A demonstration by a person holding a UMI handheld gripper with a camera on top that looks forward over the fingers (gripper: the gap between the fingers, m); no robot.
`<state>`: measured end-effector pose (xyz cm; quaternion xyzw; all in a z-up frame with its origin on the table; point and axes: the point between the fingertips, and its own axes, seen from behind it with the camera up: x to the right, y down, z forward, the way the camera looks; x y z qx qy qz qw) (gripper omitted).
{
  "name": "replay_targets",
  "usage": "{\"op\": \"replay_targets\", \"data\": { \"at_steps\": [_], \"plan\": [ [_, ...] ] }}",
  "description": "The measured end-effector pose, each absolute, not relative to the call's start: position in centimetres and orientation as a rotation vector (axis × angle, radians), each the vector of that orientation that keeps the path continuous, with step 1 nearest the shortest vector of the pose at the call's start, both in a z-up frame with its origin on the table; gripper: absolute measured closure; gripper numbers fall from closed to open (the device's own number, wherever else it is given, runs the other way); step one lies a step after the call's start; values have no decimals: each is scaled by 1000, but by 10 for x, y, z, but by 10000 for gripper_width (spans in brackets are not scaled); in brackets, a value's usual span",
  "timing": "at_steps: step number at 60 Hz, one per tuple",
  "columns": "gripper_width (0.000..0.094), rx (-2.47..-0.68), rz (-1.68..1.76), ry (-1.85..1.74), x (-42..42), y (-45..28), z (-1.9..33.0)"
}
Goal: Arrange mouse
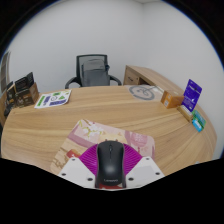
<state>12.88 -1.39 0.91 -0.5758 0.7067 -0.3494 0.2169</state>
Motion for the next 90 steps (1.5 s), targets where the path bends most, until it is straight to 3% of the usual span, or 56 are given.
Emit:
{"op": "replay_targets", "data": {
  "at_steps": [11, 20, 21, 24, 25, 27, 31, 45, 54, 71, 90],
  "plan": [
    [621, -1592, -951, 1958, 127, -13, -14],
    [444, -1608, -933, 1960, 124, -10, -18],
    [402, -1607, -929, 1965, 123, -11, -16],
    [111, -1609, -918, 1979, 117, -11, -11],
    [55, -1609, -913, 1977, 116, -10, -8],
    [101, -1607, -910, 1966, 112, -7, 3],
    [65, -1610, -930, 1931, 99, -2, 31],
    [68, -1576, -917, 1893, -6, 39, 144],
    [70, -1590, -934, 1844, -85, 65, 194],
    [70, -1677, -927, 1789, -205, 87, 210],
    [69, -1714, -926, 1742, -241, 85, 214]
  ]
}}
